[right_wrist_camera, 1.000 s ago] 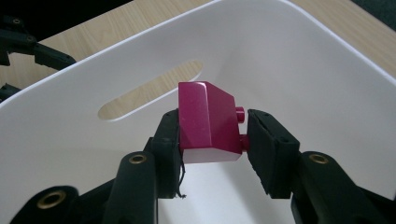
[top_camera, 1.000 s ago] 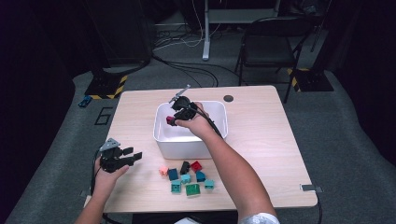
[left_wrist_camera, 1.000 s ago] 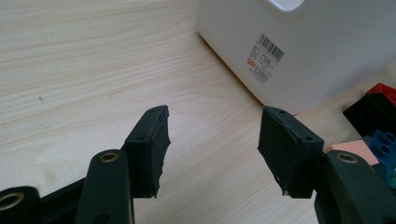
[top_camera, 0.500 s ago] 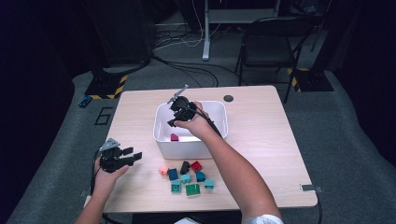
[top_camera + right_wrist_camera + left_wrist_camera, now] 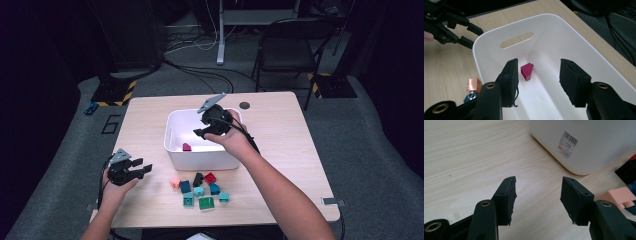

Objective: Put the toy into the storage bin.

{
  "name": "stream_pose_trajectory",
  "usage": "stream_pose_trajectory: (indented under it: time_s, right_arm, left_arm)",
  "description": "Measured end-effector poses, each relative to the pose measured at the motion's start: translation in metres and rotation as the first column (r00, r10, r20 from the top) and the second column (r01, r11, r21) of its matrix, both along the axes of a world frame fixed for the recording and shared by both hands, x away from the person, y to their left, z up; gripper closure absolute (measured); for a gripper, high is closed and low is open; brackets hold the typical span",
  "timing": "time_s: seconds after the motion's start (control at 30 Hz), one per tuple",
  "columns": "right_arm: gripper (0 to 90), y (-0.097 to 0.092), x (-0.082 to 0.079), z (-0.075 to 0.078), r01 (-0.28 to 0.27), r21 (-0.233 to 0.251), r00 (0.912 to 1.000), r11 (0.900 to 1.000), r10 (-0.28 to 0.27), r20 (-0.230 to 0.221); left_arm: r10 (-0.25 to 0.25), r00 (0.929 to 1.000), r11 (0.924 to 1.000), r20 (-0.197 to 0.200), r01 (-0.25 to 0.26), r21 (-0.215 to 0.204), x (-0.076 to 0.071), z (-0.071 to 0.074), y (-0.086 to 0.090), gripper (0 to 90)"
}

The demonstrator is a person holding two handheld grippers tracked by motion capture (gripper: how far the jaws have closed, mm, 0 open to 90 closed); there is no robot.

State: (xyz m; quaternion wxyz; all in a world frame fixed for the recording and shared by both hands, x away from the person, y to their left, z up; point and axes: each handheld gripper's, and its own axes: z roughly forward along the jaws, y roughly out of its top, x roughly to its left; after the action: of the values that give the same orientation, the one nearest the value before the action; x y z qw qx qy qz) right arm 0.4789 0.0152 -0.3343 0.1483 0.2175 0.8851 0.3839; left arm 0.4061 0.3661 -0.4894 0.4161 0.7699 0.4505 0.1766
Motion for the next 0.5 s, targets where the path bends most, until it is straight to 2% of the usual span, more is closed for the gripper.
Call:
stream_pose_trajectory:
  time_s: [0.03, 0.07, 0.23, 0.3, 0.33, 0.47, 0.5]
  right_arm:
    - [48.6, 0.000, 0.000, 0.000, 0.000, 0.000, 1.0000, 1.0000, 0.000, 0.000]
    - [48.6, -0.008, -0.008, 0.004, -0.002, 0.005, 0.9996, 1.0000, 0.002, 0.028]
    - [48.5, -0.023, -0.024, 0.010, -0.003, 0.019, 0.9991, 0.9998, 0.003, 0.042]
    - [48.4, -0.033, -0.039, 0.013, -0.012, 0.025, 0.9986, 0.9996, 0.011, 0.053]
    - [48.4, -0.033, -0.039, 0.013, -0.012, 0.025, 0.9986, 0.9996, 0.011, 0.053]
    - [48.1, -0.044, -0.061, 0.013, -0.026, 0.029, 0.9964, 0.9992, 0.024, 0.082]
    - [48.1, -0.044, -0.061, 0.013, -0.026, 0.029, 0.9964, 0.9992, 0.024, 0.082]
  left_arm:
    - [0.000, 1.0000, 1.0000, 0.000, 0.000, 0.000, 0.000, 0.000, 0.000, 44.4]
    - [0.008, 1.0000, 0.9999, -0.006, -0.008, 0.007, 0.001, -0.002, 0.000, 44.4]
    - [0.004, 0.9999, 0.9999, -0.013, -0.004, 0.012, 0.002, -0.003, -0.001, 44.7]
    - [0.001, 1.0000, 0.9999, -0.007, -0.001, 0.014, 0.002, -0.005, -0.003, 44.6]
    - [0.001, 1.0000, 0.9999, -0.007, -0.001, 0.014, 0.002, -0.005, -0.003, 44.5]
    - [-0.026, 0.9991, 0.9996, -0.033, 0.026, 0.014, 0.004, -0.011, -0.004, 45.1]
    - [-0.026, 0.9991, 0.9996, -0.033, 0.026, 0.014, 0.004, -0.011, -0.004, 45.1]
